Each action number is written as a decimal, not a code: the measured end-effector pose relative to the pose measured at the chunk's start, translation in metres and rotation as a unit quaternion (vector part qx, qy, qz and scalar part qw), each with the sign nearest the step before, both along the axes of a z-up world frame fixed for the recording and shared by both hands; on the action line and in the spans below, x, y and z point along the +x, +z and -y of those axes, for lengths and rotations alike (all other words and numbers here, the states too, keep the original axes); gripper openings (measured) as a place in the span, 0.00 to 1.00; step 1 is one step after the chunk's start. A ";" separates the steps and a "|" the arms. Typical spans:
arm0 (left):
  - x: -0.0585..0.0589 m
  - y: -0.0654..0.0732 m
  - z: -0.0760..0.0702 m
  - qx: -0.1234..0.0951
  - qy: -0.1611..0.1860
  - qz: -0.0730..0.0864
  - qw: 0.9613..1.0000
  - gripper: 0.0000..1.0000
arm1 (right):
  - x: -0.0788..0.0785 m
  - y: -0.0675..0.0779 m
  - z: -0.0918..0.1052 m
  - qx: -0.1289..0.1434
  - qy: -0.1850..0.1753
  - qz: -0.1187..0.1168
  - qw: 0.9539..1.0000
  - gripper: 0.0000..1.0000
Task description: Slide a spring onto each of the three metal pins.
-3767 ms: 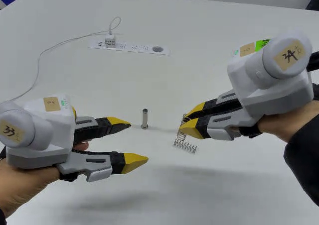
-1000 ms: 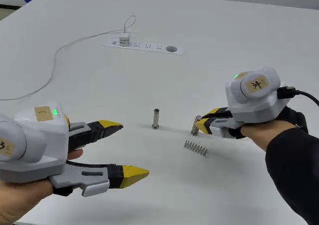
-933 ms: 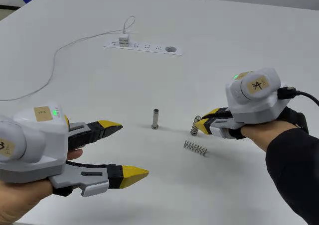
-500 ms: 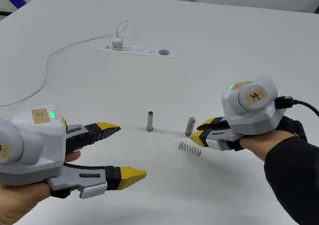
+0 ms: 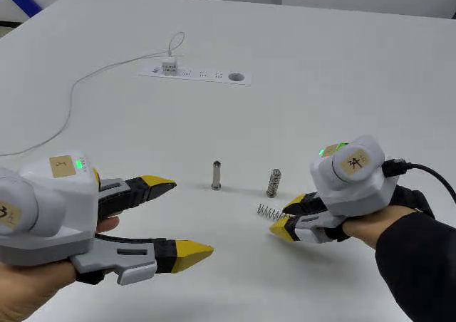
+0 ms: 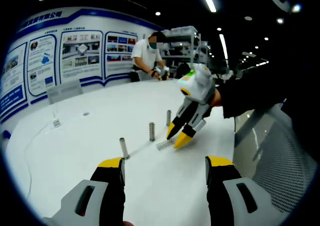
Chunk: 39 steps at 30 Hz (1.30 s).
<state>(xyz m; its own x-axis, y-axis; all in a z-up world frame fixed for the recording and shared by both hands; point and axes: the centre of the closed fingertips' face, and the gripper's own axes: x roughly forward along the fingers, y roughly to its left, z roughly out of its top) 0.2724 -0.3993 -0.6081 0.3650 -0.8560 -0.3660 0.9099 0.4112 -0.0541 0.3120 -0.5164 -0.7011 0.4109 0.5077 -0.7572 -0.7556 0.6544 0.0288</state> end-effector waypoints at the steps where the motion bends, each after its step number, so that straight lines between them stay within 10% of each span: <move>1: 0.000 0.000 0.000 0.001 0.001 0.000 1.000 0.66 | 0.000 -0.001 0.000 -0.002 0.001 0.000 1.000 0.24; 20: -0.001 -0.003 -0.001 0.010 0.001 -0.005 1.000 0.65 | 0.004 -0.007 0.009 -0.026 0.002 0.009 1.000 0.12; 39: -0.003 -0.019 0.018 0.041 -0.074 0.000 0.996 0.53 | -0.019 0.028 -0.018 -0.022 0.052 -0.003 0.998 0.12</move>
